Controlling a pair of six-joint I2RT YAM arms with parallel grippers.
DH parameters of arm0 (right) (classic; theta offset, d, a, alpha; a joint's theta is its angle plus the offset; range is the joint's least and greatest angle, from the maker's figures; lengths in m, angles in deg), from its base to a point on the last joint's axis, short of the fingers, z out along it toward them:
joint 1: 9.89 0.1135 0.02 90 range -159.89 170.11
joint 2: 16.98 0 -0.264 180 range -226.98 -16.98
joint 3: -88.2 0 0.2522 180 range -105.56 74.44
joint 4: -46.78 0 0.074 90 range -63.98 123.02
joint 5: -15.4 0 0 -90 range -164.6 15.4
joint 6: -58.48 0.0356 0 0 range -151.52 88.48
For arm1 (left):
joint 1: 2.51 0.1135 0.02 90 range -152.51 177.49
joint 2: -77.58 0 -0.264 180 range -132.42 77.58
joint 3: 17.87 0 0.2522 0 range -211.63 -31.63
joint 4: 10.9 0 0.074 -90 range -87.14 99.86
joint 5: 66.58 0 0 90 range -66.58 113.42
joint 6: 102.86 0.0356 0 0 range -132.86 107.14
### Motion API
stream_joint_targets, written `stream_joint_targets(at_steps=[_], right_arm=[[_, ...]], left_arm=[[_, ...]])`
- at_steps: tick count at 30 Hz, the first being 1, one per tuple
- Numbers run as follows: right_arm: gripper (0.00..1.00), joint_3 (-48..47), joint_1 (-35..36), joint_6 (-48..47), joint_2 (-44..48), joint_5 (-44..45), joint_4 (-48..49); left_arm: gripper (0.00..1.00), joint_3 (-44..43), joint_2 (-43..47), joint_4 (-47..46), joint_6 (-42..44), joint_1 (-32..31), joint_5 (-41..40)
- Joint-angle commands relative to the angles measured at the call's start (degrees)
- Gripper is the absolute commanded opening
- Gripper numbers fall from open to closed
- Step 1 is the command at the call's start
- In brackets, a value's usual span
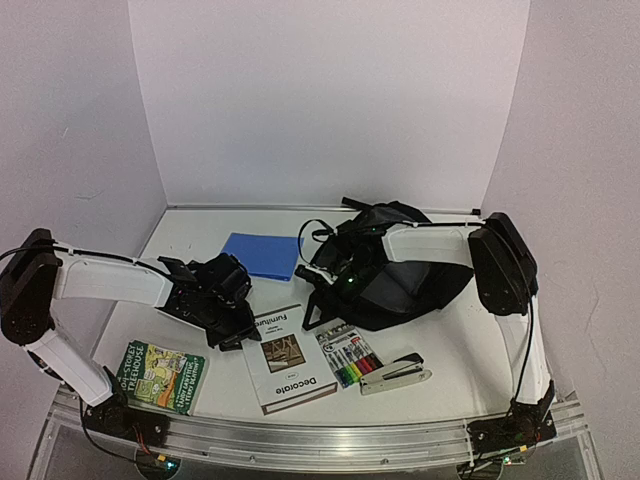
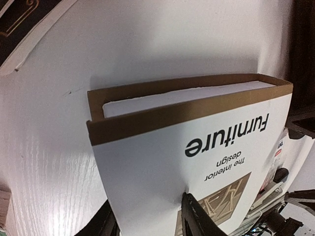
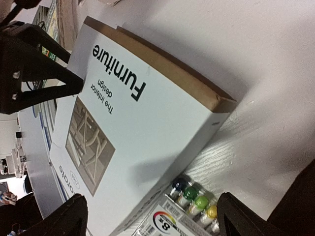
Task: Pack the student bag
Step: Adjust the book at the center of the board.
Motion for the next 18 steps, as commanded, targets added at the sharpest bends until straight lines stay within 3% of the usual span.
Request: stream_joint_targets(at_steps=[1,11,18], right_arm=[[0.91,-3.5,1.8,0.5,-1.9,-1.2,0.2],[0.89,-8.3,4.0,2.4,-4.3,-3.3,0.2],[0.87,-11.6,4.0,3.1,1.0,-4.1,0.1]], left_arm=[[0.39,-1.7,-0.3,-3.3,2.7,1.0,-0.2],[0.3,-3.3,1.6,-3.6,6.8,1.7,-0.3],[0.23,-9.6,0.0,-1.8,12.3,1.7,0.8]])
